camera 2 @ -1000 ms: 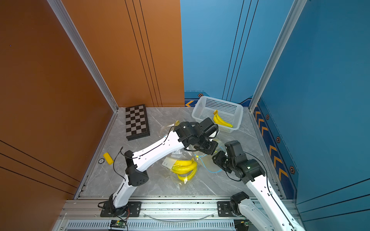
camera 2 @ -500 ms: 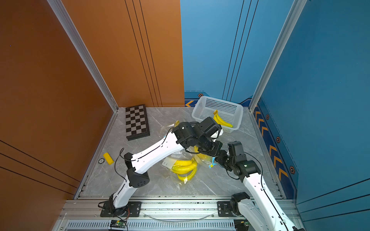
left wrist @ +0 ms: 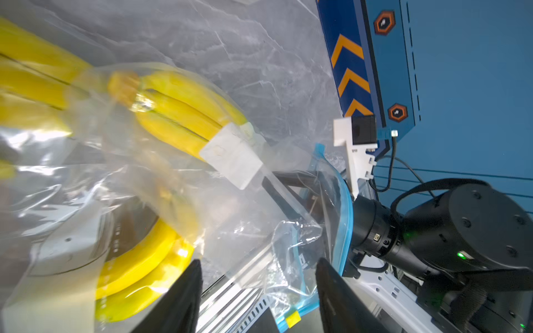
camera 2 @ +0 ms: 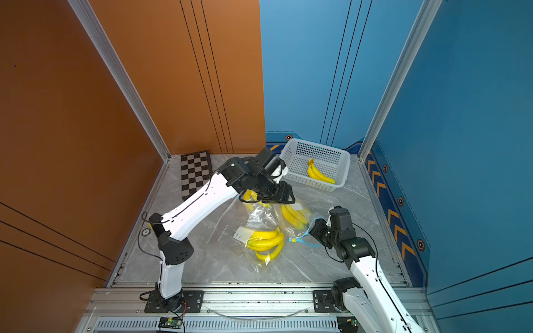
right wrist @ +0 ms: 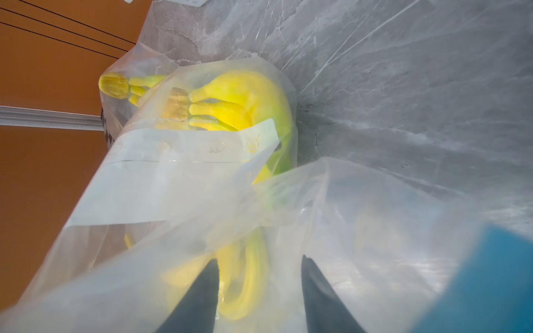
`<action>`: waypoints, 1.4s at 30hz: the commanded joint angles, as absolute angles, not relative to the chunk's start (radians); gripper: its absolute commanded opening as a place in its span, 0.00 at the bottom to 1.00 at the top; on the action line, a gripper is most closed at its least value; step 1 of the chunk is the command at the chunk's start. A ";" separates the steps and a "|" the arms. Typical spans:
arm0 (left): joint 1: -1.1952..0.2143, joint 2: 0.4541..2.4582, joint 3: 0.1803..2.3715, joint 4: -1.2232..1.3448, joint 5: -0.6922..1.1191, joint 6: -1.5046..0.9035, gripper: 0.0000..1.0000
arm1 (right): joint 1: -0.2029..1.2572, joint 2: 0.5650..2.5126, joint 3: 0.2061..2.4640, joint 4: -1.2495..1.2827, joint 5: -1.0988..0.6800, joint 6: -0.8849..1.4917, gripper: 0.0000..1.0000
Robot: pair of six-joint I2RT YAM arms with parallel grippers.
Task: Open the zip-top bag and take out the banana
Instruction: Adjust the zipper food storage bag at the center of the board.
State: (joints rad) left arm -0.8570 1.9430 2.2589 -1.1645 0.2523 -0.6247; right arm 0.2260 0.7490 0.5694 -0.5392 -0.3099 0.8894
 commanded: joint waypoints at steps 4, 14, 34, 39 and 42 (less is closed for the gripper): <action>-0.784 1.860 2.047 -1.026 0.194 -0.505 0.74 | 0.297 0.727 0.622 -0.590 -0.249 0.940 0.48; -0.704 1.930 1.933 -0.819 0.279 -0.463 0.98 | 0.308 0.770 0.624 -0.601 -0.241 0.975 0.49; -0.663 2.092 1.954 -0.778 0.358 -0.376 0.98 | 0.430 0.813 0.648 -0.552 -0.141 1.084 0.49; -0.663 2.138 1.962 -0.779 0.382 -0.364 0.99 | 0.479 0.855 0.671 -0.514 -0.098 1.099 0.49; -0.669 2.160 1.971 -0.778 0.396 -0.361 0.97 | 0.492 0.900 0.697 -0.501 -0.093 1.099 0.49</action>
